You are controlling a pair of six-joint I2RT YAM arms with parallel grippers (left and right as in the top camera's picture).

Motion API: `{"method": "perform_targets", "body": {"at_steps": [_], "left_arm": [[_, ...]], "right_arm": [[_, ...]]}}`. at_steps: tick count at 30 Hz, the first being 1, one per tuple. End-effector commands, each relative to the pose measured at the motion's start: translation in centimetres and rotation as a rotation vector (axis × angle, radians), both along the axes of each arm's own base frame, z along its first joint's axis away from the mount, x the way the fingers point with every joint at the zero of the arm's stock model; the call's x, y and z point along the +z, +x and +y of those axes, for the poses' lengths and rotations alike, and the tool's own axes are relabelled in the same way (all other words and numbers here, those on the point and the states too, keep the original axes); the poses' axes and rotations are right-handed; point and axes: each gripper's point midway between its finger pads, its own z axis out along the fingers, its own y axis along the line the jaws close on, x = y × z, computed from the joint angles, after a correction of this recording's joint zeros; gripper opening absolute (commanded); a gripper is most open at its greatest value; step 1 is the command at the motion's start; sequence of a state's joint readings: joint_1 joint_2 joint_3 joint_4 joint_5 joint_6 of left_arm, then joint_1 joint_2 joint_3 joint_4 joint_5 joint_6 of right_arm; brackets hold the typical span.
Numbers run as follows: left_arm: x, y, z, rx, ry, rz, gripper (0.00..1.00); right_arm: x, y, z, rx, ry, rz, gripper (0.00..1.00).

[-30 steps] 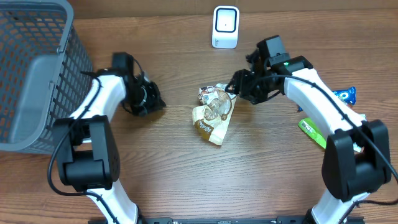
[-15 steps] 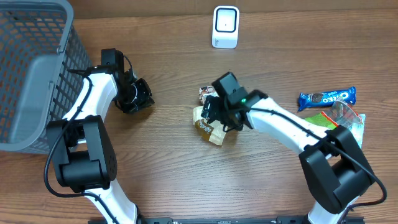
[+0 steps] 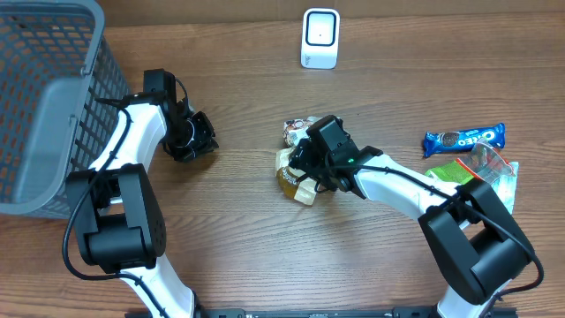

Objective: Scan the item barcode
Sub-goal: 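Grip the bread pack with the right gripper and lift it, then carry the bread pack up to the scanner with the right gripper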

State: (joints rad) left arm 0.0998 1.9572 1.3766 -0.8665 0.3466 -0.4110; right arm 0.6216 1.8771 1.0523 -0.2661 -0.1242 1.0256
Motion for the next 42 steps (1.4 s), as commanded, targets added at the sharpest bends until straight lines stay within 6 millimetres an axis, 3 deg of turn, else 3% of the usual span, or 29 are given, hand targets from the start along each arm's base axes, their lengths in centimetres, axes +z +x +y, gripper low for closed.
{"method": "perform_targets", "body": {"at_steps": [1,5,7,9,11,16,21,26,30,36,42], "left_arm": [[0.3,0.4,0.2,-0.021,0.016,-0.020,0.04],[0.3,0.4,0.2,-0.021,0.020,-0.019,0.05],[0.3,0.4,0.3,-0.020,0.022,-0.019,0.08],[0.3,0.4,0.3,-0.020,0.023,-0.019,0.11],[0.3,0.4,0.3,-0.020,0.024,-0.019,0.20],[0.2,0.4,0.6,-0.018,0.042,-0.017,0.42],[0.1,0.4,0.7,-0.017,0.047,-0.016,0.64],[0.1,0.4,0.7,-0.017,0.047,-0.016,1.00],[0.1,0.4,0.6,-0.018,0.047,-0.017,1.00],[0.2,0.7,0.7,-0.017,0.048,-0.028,1.00],[0.2,0.7,0.7,-0.017,0.048,-0.028,1.00]], "right_arm": [[-4.4,-2.6,-1.6,-0.011,-0.064,0.121,0.61],[-4.1,-2.6,-1.1,0.049,-0.052,0.111,0.21],[-3.6,-2.5,-0.8,0.104,-0.039,0.104,0.09],[-3.2,-2.2,-1.3,0.126,-0.047,0.106,0.04],[-2.2,-1.6,-1.7,0.171,-0.062,0.087,0.04],[2.3,-0.3,-2.5,0.425,-0.134,-0.051,0.04],[9.4,-0.2,-2.7,0.632,-0.180,-0.168,0.04],[16.7,-0.9,-3.2,0.774,-0.221,-0.268,0.04],[21.2,-1.3,-3.3,0.810,-0.229,-0.357,0.04],[24.7,-2.9,-3.3,0.870,-0.198,-0.441,0.04],[29.1,-5.7,-3.4,0.944,-0.136,-0.537,0.04]]}}
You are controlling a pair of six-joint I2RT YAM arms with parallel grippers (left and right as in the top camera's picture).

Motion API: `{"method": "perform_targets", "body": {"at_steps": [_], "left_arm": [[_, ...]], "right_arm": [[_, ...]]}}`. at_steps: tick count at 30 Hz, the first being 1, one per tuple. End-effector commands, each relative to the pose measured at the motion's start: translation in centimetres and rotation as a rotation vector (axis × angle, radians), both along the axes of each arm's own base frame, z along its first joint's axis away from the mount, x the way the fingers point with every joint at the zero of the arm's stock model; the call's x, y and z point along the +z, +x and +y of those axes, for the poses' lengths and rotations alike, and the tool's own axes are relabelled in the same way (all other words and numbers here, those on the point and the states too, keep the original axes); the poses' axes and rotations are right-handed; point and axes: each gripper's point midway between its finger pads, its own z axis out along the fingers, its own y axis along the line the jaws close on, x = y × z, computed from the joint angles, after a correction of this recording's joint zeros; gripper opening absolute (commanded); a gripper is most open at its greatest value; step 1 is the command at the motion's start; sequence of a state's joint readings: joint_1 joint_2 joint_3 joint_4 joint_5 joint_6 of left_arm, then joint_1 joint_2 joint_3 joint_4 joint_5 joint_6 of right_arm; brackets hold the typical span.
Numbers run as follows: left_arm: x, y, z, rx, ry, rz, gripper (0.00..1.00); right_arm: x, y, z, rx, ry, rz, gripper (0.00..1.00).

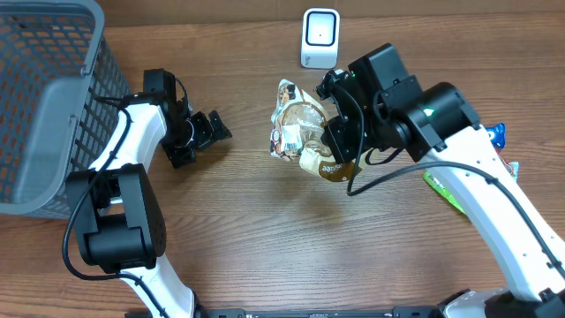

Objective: Scan the item barcode
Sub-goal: 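Carry the bread pack up to the scanner with the right gripper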

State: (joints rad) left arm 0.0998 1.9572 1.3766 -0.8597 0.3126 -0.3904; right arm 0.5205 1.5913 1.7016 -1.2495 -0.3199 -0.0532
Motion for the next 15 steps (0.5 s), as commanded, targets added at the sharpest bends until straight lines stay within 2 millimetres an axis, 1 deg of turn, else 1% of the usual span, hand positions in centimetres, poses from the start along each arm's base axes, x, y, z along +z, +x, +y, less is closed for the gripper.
{"method": "perform_targets", "body": {"at_steps": [1,5,10,15], "left_arm": [[0.3,0.5,0.1,-0.002,0.011,-0.018,1.00],[0.3,0.5,0.1,-0.002,0.011,-0.018,1.00],[0.3,0.5,0.1,-0.002,0.011,-0.018,1.00],[0.3,0.5,0.1,-0.002,0.011,-0.018,1.00]], "right_arm": [[5.8,-1.7,0.3,0.078,0.108,-0.126,0.04],[7.1,-3.2,0.2,0.103,0.151,-0.124,0.04],[7.4,-4.4,0.8,0.166,0.189,-0.099,0.04],[7.4,-4.4,0.7,0.168,0.191,-0.100,0.04]]}}
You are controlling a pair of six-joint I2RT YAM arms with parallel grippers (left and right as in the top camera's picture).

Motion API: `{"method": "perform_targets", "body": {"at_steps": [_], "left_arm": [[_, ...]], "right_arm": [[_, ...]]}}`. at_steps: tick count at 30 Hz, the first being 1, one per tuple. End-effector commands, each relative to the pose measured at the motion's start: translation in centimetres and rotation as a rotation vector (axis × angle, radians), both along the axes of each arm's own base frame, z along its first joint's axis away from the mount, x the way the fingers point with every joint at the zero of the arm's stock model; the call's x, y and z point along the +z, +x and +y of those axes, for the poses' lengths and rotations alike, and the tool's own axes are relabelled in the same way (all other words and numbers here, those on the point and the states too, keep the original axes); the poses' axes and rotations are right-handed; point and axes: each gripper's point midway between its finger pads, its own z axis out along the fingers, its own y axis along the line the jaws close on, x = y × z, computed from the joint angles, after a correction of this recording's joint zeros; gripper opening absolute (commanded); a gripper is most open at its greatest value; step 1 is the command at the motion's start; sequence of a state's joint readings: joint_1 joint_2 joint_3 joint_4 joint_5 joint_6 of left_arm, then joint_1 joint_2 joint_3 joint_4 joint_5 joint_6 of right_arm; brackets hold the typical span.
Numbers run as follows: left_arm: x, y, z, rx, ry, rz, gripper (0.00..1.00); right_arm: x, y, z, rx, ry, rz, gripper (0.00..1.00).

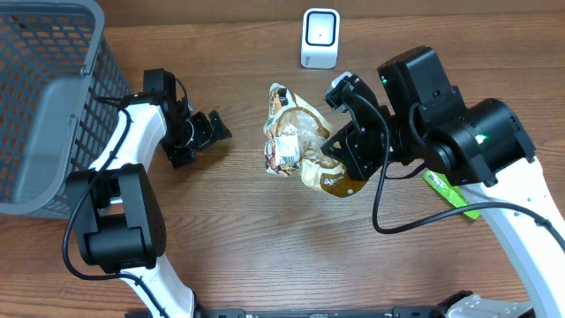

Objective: Scan the item barcode
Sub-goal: 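Carry the bread pack up to the scanner with the right gripper, then lower the bread pack to the table center and release it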

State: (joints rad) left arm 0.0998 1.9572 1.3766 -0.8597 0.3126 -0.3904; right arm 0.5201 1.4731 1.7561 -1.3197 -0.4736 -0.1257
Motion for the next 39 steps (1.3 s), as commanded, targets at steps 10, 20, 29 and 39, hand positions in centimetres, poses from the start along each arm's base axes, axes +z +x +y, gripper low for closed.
{"method": "perform_targets", "body": {"at_steps": [10,20,29,39], "left_arm": [[0.3,0.5,0.1,-0.002,0.011,-0.018,1.00],[0.3,0.5,0.1,-0.002,0.011,-0.018,1.00],[0.3,0.5,0.1,-0.002,0.011,-0.018,1.00],[0.3,0.5,0.1,-0.002,0.011,-0.018,1.00]], "right_arm": [[1.7,1.4,-0.1,-0.003,0.054,-0.059,0.04],[1.6,5.5,0.9,-0.090,0.080,-0.116,0.04],[-0.4,10.8,-1.3,-0.319,-0.048,-0.193,0.04],[-12.3,12.4,-2.5,-0.521,-0.218,0.078,0.04]]}}
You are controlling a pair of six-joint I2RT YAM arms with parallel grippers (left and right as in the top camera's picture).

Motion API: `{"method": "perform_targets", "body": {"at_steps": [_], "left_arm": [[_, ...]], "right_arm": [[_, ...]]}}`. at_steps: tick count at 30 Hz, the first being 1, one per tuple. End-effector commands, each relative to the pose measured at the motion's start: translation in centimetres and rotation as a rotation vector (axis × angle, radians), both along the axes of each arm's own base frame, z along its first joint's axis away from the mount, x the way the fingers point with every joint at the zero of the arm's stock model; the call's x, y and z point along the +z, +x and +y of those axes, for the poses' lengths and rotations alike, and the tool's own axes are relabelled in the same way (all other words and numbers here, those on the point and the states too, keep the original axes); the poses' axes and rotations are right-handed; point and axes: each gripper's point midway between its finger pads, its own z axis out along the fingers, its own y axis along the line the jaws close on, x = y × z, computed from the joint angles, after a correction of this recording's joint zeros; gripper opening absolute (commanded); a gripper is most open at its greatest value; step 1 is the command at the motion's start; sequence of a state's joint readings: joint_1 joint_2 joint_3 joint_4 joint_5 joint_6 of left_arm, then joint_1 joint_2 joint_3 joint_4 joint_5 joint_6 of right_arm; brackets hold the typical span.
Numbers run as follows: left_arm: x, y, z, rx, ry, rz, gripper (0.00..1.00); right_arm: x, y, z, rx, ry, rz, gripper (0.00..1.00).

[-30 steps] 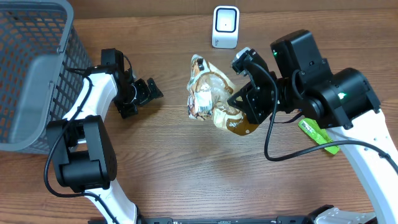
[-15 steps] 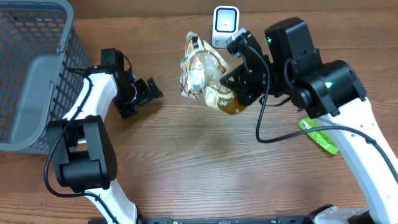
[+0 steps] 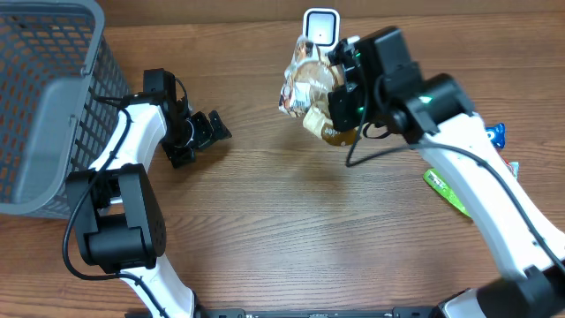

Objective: Scan the item barcode
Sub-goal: 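Lower the bread pack to the table center and release it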

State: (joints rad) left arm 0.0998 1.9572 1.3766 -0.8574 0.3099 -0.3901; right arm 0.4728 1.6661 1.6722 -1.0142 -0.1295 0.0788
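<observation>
A crinkled snack bag point(image 3: 307, 88) with a brown and white print hangs in the air, held by my right gripper point(image 3: 334, 99), which is shut on its right side. The bag sits just in front of the white barcode scanner point(image 3: 320, 25) at the back of the table, covering the scanner's lower part. My left gripper point(image 3: 214, 129) rests low over the table at the left with its fingers apart and nothing between them.
A grey mesh basket point(image 3: 44, 97) stands at the far left. A blue cookie pack point(image 3: 494, 132) and a green packet point(image 3: 446, 190) lie at the right, partly hidden by my right arm.
My right gripper has carried the snack bag from the middle of the table toward the back, up against the scanner. The left arm has not moved.
My right gripper was down on the snack bag lying on the table, the left gripper nearly shut. Then the bag was lifted near the scanner and the left fingers had spread. Then the bag hung higher over mid-table, and now it is in front of the scanner.
</observation>
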Motion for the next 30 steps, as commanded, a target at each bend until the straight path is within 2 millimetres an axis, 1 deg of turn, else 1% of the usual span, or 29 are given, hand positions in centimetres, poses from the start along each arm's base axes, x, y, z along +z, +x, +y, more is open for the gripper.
{"method": "perform_targets", "body": {"at_steps": [1,3,6,9,11,12,14,15,17,20,22,25,27,29,30], "left_arm": [[0.4,0.5,0.1,-0.002,0.008,-0.016,1.00],[0.4,0.5,0.1,-0.002,0.008,-0.016,1.00],[0.4,0.5,0.1,-0.002,0.008,-0.016,1.00],[0.4,0.5,0.1,-0.002,0.008,-0.016,1.00],[0.4,0.5,0.1,-0.002,0.008,-0.016,1.00],[0.4,0.5,0.1,-0.002,0.008,-0.016,1.00],[0.4,0.5,0.1,-0.002,0.008,-0.016,1.00],[0.4,0.5,0.1,-0.002,0.008,-0.016,1.00],[0.4,0.5,0.1,-0.002,0.008,-0.016,1.00],[0.4,0.5,0.1,-0.002,0.008,-0.016,1.00],[0.4,0.5,0.1,-0.002,0.008,-0.016,1.00],[0.4,0.5,0.1,-0.002,0.008,-0.016,1.00],[0.4,0.5,0.1,-0.002,0.008,-0.016,1.00],[0.4,0.5,0.1,-0.002,0.008,-0.016,1.00],[0.4,0.5,0.1,-0.002,0.008,-0.016,1.00]], "right_arm": [[-6.1,0.5,-0.4,-0.159,-0.016,0.160,0.04],[-8.8,0.3,0.1,-0.180,0.001,0.233,0.04],[-12.6,-0.6,1.1,-0.149,0.024,0.327,0.04],[-14.9,-1.6,1.3,-0.135,0.023,0.393,0.04],[-15.7,-2.3,1.3,-0.126,0.022,0.418,0.08],[-15.8,-2.6,1.3,-0.110,0.022,0.428,0.14],[-15.7,-3.3,1.7,-0.045,0.030,0.439,0.41],[-15.6,-3.7,1.9,-0.005,0.036,0.445,0.53],[-15.5,-4.1,1.9,0.036,0.038,0.454,0.66],[-15.3,-4.2,0.6,0.072,0.015,0.459,0.71],[-15.0,-3.7,-0.8,0.101,-0.001,0.445,0.76],[-14.9,-2.2,-3.4,0.148,-0.019,0.391,0.79],[-14.9,-1.1,-4.9,0.191,-0.016,0.339,0.86],[-14.6,-0.3,-5.3,0.262,0.040,0.288,0.86],[-14.4,-0.2,-5.0,0.317,0.095,0.262,0.86]]}}
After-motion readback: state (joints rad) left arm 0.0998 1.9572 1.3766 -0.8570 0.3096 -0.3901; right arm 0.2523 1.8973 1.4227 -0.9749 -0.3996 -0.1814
